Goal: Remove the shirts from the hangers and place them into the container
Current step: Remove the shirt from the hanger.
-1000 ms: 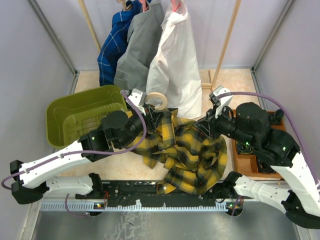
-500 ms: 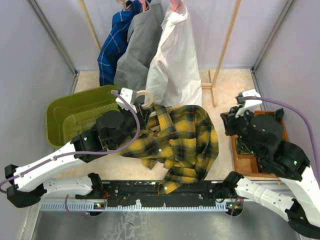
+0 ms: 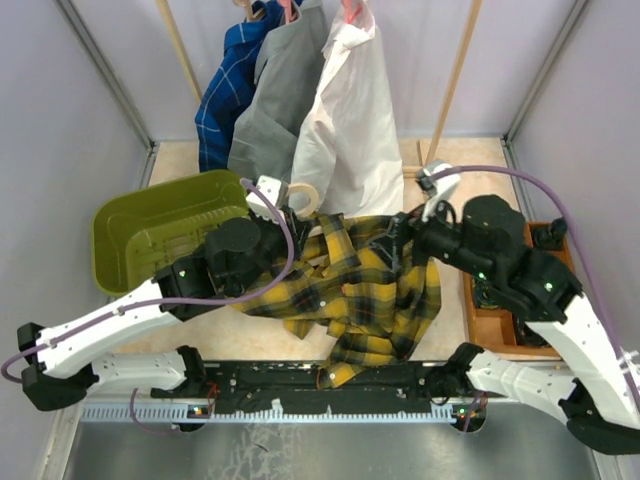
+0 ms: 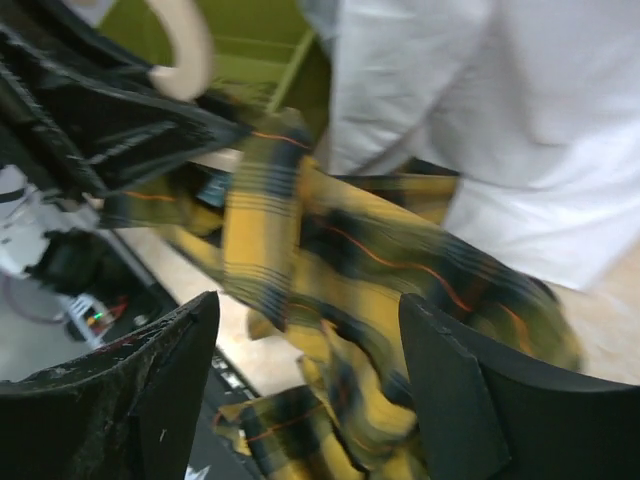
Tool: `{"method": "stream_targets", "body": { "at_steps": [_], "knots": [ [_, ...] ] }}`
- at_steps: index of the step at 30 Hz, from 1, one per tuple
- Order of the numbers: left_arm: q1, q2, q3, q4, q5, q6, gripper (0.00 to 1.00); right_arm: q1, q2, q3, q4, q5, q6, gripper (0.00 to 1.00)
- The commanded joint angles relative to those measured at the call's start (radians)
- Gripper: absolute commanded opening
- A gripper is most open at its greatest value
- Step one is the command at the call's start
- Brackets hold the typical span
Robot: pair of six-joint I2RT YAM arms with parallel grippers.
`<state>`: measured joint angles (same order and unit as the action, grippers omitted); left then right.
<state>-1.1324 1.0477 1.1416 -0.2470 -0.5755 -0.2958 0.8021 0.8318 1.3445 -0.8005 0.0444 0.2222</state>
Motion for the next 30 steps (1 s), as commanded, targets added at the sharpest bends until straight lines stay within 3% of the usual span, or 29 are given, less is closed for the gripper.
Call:
{"method": "stream_targets", "body": {
  "at_steps": [1, 5, 9, 15, 19, 23, 30],
  "knots": [
    [0.001, 0.017, 0.056, 0.034, 0.068, -0.014, 0.00, 0.002, 0.056, -0.015, 0.198, -0.283, 0.081, 0.74],
    [0.001, 0.035, 0.076, 0.022, 0.116, -0.021, 0.00, 0.003, 0.119, -0.030, 0.215, -0.230, 0.078, 0.74],
    [0.001, 0.046, 0.090, 0.017, 0.142, -0.017, 0.00, 0.003, 0.163, -0.033, 0.177, -0.149, 0.060, 0.66],
    [0.001, 0.081, 0.118, 0.018, 0.221, -0.001, 0.00, 0.004, 0.161, -0.037, 0.151, -0.044, 0.089, 0.29],
    [0.000, 0.089, 0.122, 0.013, 0.226, 0.008, 0.00, 0.003, 0.112, -0.031, 0.122, 0.002, 0.088, 0.00],
    [0.000, 0.072, 0.112, 0.000, 0.261, 0.050, 0.00, 0.003, 0.067, 0.011, 0.015, 0.245, 0.086, 0.00],
    [0.001, 0.053, 0.091, 0.021, 0.456, 0.098, 0.00, -0.002, 0.095, 0.011, -0.098, 0.450, 0.145, 0.00]
  ]
}}
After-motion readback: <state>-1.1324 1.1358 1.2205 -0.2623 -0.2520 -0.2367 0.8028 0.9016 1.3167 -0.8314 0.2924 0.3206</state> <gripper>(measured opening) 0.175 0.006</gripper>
